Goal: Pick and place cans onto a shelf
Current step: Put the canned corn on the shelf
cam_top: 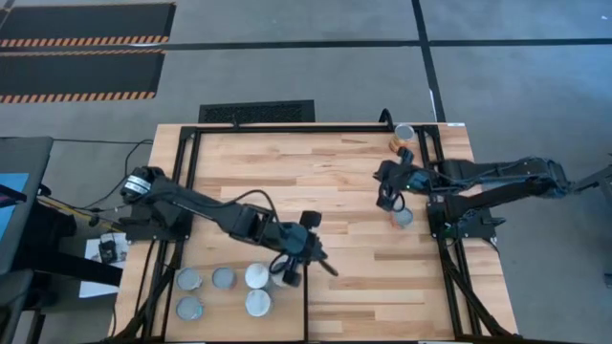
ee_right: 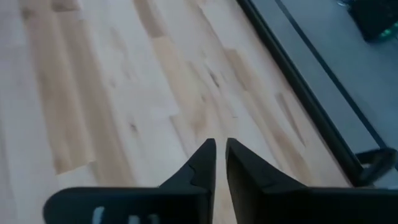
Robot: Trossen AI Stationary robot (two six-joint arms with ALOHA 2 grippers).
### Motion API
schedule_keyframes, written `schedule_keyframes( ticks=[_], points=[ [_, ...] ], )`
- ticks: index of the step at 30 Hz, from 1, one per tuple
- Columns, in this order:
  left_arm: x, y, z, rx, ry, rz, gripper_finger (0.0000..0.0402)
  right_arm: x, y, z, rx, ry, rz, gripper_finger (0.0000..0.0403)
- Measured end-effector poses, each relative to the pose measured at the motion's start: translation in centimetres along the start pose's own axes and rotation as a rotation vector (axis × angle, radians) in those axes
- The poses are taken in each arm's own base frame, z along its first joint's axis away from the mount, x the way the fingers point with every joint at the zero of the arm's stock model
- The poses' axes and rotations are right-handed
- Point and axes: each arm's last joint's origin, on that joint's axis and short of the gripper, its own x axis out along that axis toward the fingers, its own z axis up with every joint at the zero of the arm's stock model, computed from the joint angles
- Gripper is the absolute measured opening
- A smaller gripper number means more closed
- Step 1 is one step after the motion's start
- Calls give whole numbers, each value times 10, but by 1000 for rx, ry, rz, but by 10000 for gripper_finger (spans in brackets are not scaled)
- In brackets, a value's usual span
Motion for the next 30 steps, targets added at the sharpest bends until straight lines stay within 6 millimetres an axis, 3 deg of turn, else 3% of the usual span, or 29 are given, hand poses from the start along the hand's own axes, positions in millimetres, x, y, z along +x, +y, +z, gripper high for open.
schedule_keyframes(
  ticks=[9, 15, 22, 30],
  points=[
    [5, 26, -3, -17, -41, 92, 0, 8, -19, 1, 73, 28, -77, 126],
    [1, 51, -31, -79, -169, 203, 0, 13, -32, 1, 123, 46, -129, 184],
    [-38, 72, -58, -134, -263, 297, 0, 17, -46, 0, 139, 75, -147, 214],
    [-81, 64, -96, -195, -293, 359, 0, 21, -67, -7, 213, 149, -198, 204]
  ],
)
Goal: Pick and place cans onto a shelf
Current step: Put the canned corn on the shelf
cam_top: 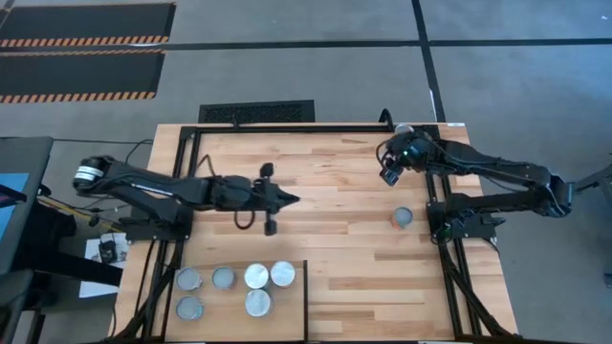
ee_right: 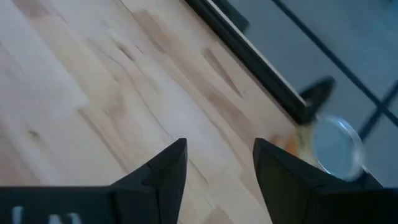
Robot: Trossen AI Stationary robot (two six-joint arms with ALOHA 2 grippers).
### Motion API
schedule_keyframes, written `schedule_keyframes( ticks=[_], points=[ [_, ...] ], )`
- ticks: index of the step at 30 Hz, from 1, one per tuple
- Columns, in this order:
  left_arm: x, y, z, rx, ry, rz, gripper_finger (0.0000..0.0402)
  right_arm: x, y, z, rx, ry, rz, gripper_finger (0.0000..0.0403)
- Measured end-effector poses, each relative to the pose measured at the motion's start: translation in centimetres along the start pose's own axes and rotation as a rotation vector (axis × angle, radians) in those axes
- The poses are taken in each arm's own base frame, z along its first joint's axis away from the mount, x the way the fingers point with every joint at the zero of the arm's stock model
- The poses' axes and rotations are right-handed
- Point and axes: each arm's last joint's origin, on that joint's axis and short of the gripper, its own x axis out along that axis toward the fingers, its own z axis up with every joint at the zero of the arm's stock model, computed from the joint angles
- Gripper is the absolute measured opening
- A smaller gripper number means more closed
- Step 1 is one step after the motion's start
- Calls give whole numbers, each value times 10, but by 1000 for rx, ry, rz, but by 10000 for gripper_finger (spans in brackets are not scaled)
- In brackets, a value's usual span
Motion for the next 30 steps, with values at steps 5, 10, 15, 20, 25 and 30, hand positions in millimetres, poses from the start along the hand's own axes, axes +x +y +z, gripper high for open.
schedule_keyframes(
  ticks=[5, 10, 15, 20, 25, 30],
  points=[
    [-25, 4, -17, -46, -4, 1, 0, 6, -20, -5, 42, 81, -83, 202],
    [-43, 9, -31, -52, -15, 23, 0, 23, -47, -4, 98, 140, -180, 203],
    [-53, 11, -42, -44, -16, 61, 0, 58, -69, -2, 122, 209, -165, 200],
    [-56, 12, -46, -42, -7, 70, 0, 86, -80, 0, 123, 234, -176, 199],
    [-56, 12, -48, -34, 8, 67, 0, 108, -86, -5, 117, 293, -146, 198],
    [-56, 12, -49, -29, 13, 67, 0, 118, -89, -5, 109, 309, -167, 174]
  ],
)
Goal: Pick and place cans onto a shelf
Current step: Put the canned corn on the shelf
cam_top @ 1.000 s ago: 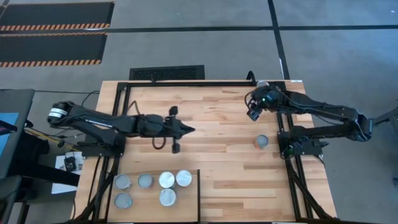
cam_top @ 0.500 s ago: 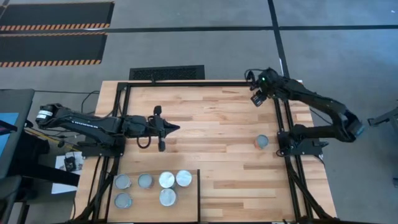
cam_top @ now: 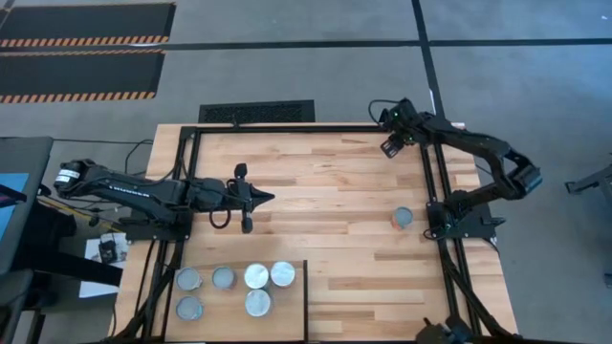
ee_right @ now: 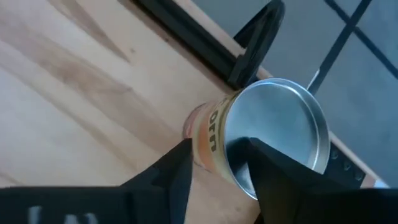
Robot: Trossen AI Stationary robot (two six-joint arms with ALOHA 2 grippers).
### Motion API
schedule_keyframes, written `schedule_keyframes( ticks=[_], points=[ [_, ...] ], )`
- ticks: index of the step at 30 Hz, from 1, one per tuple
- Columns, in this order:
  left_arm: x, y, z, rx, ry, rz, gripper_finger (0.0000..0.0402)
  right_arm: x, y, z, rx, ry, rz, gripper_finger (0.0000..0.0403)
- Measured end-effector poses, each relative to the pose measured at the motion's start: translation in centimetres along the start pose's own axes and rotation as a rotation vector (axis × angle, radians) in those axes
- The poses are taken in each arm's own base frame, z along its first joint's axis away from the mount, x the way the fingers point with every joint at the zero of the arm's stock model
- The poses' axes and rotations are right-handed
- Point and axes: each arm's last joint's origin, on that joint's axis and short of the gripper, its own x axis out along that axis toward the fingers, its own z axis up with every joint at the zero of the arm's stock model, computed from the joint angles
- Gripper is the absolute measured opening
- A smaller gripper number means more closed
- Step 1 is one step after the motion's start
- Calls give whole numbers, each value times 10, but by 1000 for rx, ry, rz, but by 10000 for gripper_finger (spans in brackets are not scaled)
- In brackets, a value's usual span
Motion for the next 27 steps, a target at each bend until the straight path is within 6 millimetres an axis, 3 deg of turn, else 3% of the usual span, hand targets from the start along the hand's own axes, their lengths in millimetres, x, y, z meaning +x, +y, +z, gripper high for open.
schedule_keyframes(
  ticks=[9, 17, 27],
  points=[
    [0, 0, -1, 2, 9, 0, 0, -10, 1, 0, -16, -39, 15, 16],
    [0, 0, -3, 8, 21, -13, 0, -46, 28, -6, -75, -63, 140, 10],
    [0, 0, -19, -48, 27, 0, 0, -119, 113, -22, -251, -217, 369, 9]
  ],
)
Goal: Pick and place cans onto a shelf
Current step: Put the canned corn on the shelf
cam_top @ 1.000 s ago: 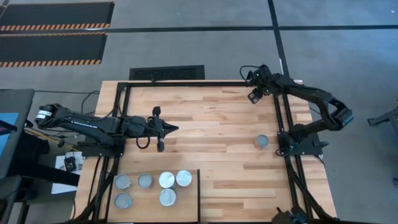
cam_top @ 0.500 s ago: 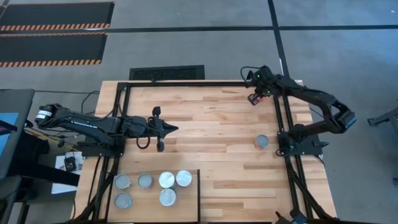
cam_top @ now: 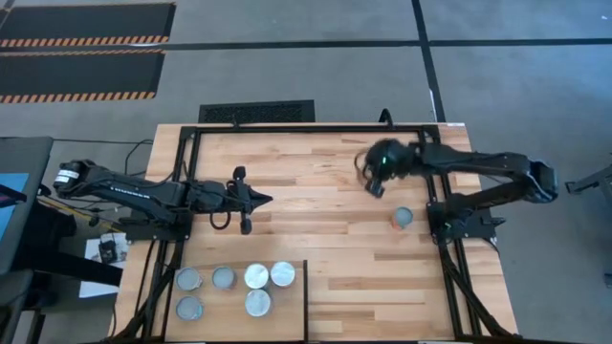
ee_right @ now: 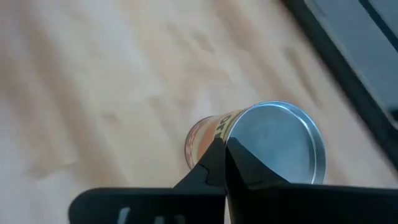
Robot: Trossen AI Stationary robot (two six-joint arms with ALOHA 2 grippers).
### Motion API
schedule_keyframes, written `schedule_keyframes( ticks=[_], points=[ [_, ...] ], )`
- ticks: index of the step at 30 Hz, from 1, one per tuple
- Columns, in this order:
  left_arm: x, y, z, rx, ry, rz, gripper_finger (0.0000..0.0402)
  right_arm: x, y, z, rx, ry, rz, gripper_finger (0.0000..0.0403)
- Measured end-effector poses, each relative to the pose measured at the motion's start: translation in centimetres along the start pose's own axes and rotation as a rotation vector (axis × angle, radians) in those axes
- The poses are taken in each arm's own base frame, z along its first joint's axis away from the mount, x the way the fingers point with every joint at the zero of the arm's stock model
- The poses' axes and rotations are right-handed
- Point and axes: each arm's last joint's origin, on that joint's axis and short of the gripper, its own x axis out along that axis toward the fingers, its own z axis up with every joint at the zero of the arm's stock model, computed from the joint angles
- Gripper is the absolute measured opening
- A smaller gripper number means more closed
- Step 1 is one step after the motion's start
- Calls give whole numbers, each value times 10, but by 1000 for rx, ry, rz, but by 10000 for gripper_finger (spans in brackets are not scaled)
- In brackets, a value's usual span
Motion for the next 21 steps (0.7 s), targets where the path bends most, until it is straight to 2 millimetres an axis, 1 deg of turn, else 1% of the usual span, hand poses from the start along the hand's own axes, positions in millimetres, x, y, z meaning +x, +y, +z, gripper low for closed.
schedule_keyframes(
  ticks=[3, 7, 13, 18, 21],
  points=[
    [-1, 0, 1, -8, -9, -5, 0, -11, 34, 1, -59, -7, 42, 8],
    [-3, 1, 1, 4, -12, -6, 0, -26, 79, -4, -110, -30, 114, 10],
    [-3, 1, 1, 9, -7, -6, 0, -43, 139, -25, -168, 6, 230, 10],
    [-3, 1, 2, 14, -16, -6, 0, -53, 185, -43, -246, -7, 256, 10],
    [-3, 1, 2, 14, -15, -6, 0, -55, 210, -52, -316, -11, 253, 10]
  ],
)
